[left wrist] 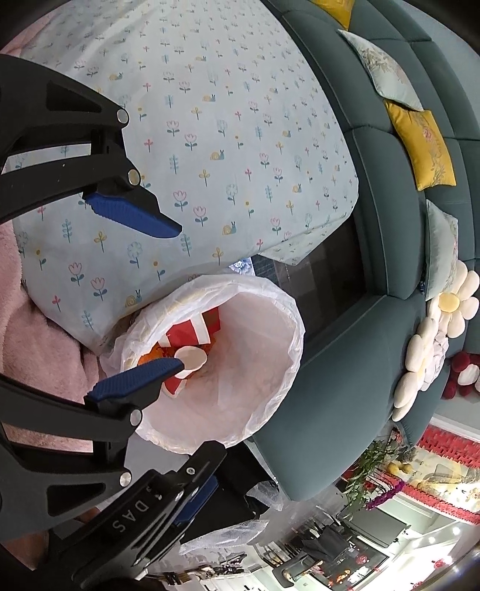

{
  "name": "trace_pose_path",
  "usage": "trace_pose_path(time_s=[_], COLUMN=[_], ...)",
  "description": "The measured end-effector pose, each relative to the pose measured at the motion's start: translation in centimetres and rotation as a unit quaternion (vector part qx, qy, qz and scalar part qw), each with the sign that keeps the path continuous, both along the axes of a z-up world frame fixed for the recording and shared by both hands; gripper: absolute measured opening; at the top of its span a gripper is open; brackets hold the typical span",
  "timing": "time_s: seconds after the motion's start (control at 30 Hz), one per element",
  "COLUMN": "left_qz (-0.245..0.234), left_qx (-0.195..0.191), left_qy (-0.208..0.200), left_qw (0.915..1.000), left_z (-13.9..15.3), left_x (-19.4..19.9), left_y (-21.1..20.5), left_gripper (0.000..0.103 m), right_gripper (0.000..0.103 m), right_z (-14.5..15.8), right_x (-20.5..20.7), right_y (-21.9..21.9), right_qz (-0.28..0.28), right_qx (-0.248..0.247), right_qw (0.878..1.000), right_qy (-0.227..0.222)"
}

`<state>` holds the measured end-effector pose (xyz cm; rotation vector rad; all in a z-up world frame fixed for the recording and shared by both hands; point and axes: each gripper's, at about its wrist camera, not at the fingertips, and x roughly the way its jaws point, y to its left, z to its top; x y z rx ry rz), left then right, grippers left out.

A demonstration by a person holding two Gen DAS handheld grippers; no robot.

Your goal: Collect trash

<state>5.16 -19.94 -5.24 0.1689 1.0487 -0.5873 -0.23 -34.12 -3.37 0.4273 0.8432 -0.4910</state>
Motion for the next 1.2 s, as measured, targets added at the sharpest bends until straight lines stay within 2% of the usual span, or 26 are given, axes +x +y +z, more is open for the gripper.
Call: trace_pose_path(time_s=[0.13,0.4,0.67,0.77,0.87,0.97,1.2], left_qz=[0.006,0.018,0.03,0.039,0.05,0.062,0.074], left_qx=[0.007,0.023,0.035,0.039,0.041,0.043,0.047], left_qy=[-0.01,-0.025,-0.036,-0.04,-0.04,-0.043,-0.056], left_qw=[0.9999,0.9993,0.9983,0.9977,0.9972,0.9962,0.9945], left_z=[0.2,0.2,0.1,0.0,-0.1,-0.2,-0.2], left_x=[-0.4,-1.0,-1.3,-1.3,-1.0,-0.9,-0.9], left_y=[0.6,2.0,3.1,3.6,4.2,4.8,5.2], left_gripper=[0.074,0.079,0.084,0.087,0.088,0.088,0.09], right_gripper=[0.057,0.072,0.075,0.084,0.087,0.096,0.096], right_z=[0.4,0.7,0.6,0.5,0.4,0.2,-0.1], right_x=[-0.3,-0.8,-1.1,-1.1,-1.0,-1.0,-0.9], right_y=[0.6,2.0,2.8,3.0,3.2,3.4,3.8], right_qz=[0.009,0.028,0.036,0.035,0.038,0.041,0.047], right_qx=[-0.015,-0.042,-0.047,-0.055,-0.06,-0.063,-0.07], right_qw=[1.0,0.999,0.998,0.998,0.997,0.997,0.996], right_qy=[0.002,0.011,0.019,0.023,0.027,0.033,0.036])
